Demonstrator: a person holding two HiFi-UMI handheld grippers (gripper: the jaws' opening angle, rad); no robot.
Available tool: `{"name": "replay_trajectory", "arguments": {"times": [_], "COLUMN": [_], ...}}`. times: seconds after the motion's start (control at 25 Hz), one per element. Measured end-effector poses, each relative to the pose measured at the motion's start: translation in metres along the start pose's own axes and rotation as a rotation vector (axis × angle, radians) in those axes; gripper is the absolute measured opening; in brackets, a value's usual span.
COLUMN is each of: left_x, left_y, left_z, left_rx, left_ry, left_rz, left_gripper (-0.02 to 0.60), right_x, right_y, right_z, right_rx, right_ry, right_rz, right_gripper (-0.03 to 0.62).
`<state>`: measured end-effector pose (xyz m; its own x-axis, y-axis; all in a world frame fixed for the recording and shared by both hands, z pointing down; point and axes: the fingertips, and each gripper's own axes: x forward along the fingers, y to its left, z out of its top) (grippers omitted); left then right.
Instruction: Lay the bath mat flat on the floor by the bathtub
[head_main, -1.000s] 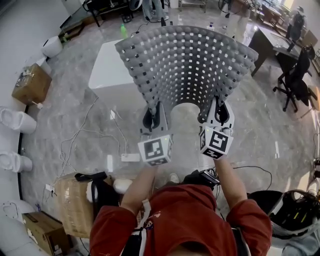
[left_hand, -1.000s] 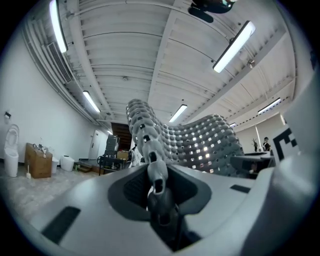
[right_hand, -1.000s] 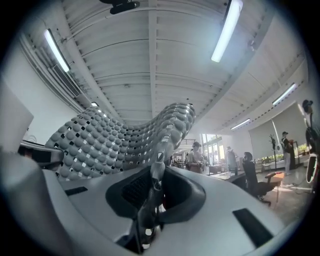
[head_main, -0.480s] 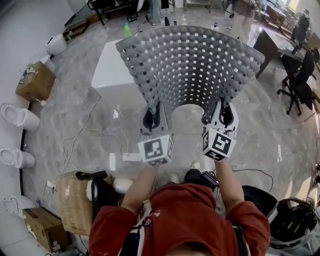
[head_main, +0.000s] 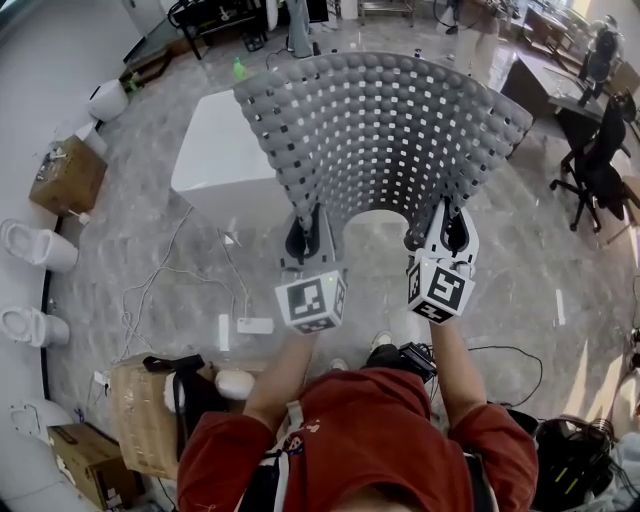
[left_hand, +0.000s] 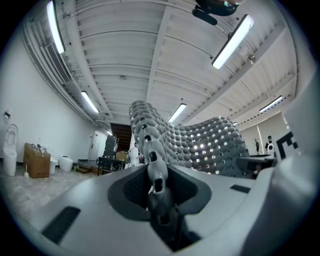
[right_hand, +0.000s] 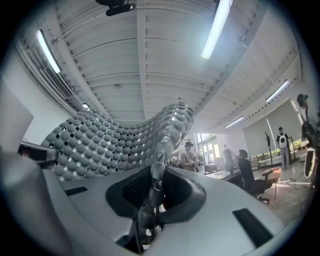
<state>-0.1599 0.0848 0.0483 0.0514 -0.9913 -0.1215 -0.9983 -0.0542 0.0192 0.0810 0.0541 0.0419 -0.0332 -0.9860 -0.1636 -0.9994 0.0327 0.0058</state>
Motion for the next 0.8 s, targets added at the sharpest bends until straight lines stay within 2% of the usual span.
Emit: {"name": "replay_trajectory", "arguments": {"times": [0.12, 0.36, 0.64, 0.8], "left_x": [0.005, 0.073, 0.112, 0.121], "left_y": [-0.001, -0.080, -0.136, -0.146], "left_z": [-0.008, -0.005, -0.026, -0.046], "left_rx": [-0.006, 0.004, 0.001, -0.002], "left_ry": [-0.006, 0.026, 0.082, 0.137], "left_rz": [-0.015, -0.033, -0.039, -0.037], "left_gripper": [0.092, 0.092, 0.092, 0.092], "right_x": [0.001, 0.057, 0.087, 0.096], "right_y": [-0.001, -0.087, -0.150, -0.162], "right_z": [-0.007, -0.007, -0.029, -0.049], "right_rx": [0.001, 0.012, 0.014, 0.011], "right_ry": [-0.007, 0.024, 0.083, 0.134], "right_rz": [-0.014, -0.039, -0.054, -0.053], "right_gripper": [0.063, 0.063, 0.063, 0.063]}}
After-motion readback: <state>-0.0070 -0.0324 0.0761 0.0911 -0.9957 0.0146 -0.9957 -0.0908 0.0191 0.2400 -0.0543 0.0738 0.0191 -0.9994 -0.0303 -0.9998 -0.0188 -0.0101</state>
